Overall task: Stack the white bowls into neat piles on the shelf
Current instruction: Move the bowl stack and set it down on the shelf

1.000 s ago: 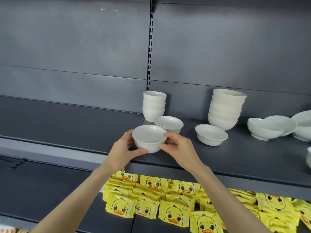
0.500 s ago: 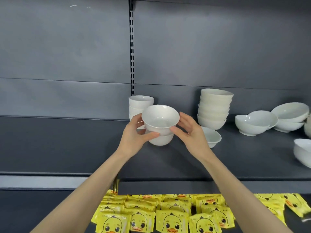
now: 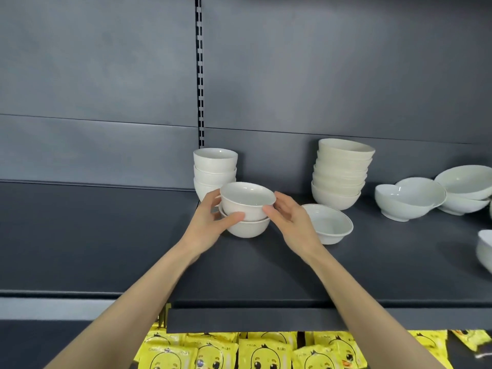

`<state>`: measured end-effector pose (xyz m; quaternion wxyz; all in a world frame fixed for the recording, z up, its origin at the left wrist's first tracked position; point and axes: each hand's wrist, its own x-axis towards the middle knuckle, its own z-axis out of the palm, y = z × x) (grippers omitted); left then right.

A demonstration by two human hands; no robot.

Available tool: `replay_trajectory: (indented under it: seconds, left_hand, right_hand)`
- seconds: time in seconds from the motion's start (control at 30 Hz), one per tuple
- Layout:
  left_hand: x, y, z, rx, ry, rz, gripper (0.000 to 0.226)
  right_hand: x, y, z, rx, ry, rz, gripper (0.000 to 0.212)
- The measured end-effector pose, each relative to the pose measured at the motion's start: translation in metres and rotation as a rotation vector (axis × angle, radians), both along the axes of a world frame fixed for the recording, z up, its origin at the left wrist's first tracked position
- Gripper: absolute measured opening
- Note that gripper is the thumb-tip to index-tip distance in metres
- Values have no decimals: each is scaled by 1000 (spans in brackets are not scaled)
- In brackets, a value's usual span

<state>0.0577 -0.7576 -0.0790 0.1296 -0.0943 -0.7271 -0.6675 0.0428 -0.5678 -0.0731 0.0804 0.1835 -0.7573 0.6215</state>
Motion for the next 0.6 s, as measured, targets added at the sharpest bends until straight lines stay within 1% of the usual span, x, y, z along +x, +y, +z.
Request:
replay_trajectory:
  seconds: [0.07, 0.13, 0.2, 0.27, 0.4, 0.5, 0.6]
  left_hand:
    - [0, 0, -1, 21, -18, -27, 60]
    - [0, -2, -3, 14, -32, -61, 68]
    - [-1, -2, -5, -18, -41, -70, 74]
    - [-1, -2, -6, -35, -38, -50, 74]
    - [8, -1, 2, -35, 21, -1, 69]
    - [16, 2, 19, -35, 77, 20, 71]
    - [25, 19, 38, -53, 123, 26, 73]
  right_hand:
    - [-1, 0, -2, -19, -34, 14, 41]
    - [0, 0, -2, -37, -69, 30, 37]
    - [2, -1, -1, -73, -106, 39, 38]
    - [4, -2, 2, -91, -115, 32, 38]
    - [14, -3, 12, -134, -90, 28, 39]
    - [26, 3, 27, -161, -34, 27, 38]
    - [41, 20, 46, -183, 0, -13, 41]
